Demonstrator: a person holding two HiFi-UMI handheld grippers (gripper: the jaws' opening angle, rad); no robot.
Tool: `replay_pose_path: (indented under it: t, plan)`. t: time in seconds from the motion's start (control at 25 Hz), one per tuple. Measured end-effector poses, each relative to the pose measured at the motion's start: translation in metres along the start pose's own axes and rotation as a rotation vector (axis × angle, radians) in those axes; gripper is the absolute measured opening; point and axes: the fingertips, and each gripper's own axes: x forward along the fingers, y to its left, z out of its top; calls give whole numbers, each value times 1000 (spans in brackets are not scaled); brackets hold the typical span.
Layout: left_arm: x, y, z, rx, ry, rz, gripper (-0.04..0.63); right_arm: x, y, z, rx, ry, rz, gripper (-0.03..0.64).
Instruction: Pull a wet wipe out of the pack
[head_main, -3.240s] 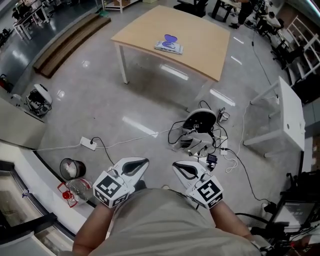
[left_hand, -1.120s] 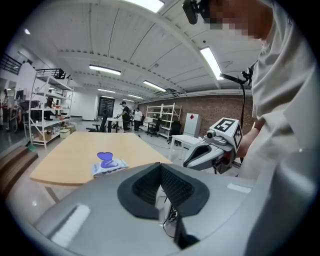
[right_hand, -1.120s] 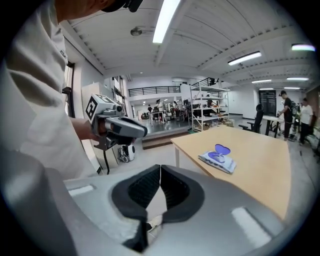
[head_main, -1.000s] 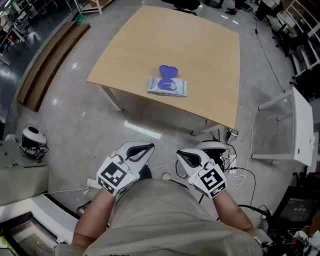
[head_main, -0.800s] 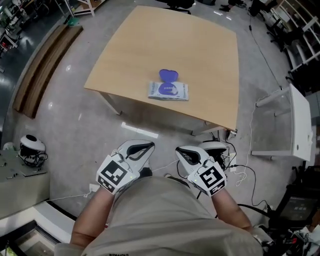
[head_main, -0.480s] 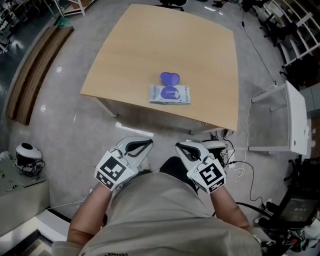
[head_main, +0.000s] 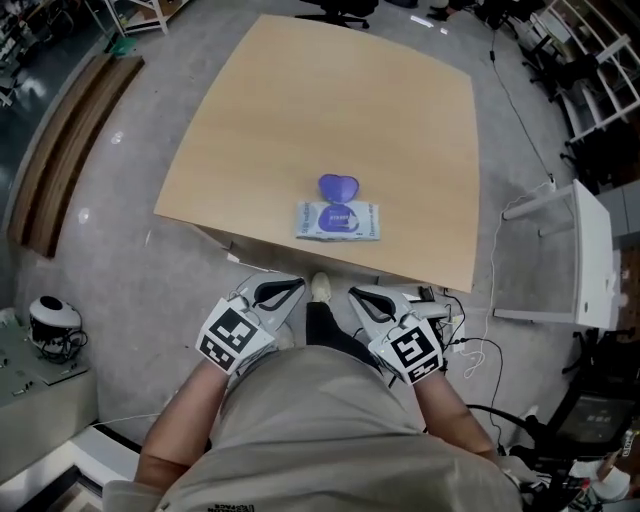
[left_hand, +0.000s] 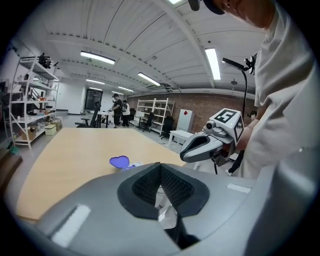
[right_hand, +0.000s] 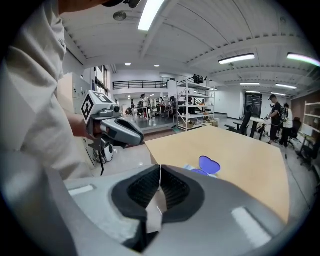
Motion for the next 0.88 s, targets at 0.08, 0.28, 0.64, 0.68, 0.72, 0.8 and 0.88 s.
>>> replay_pose_path:
  t: [0.08, 0.28, 0.64, 0.68, 0.72, 0.8, 0.88]
  plan:
    - [13, 20, 1, -8, 16, 17, 5, 15, -22, 0, -14, 14, 8, 6]
    - [60, 58, -5, -18, 92, 35, 5, 46, -84, -16, -6, 61, 19, 17]
    - [144, 104, -31, -67, 205, 49, 5, 92, -172, -74, -45, 193, 80, 17]
    - [149, 108, -36, -73, 219, 51, 5, 98, -176, -79, -55, 205, 90, 18]
    - [154, 112, -42, -81, 234, 54, 5, 105, -180, -83, -63, 216, 102, 23]
    - [166, 121, -52, -108, 260, 59, 5, 118, -188, -90, -78, 230, 127, 29]
    - [177, 127, -60, -148, 277, 60, 5, 130, -198, -95, -100, 238, 148, 44]
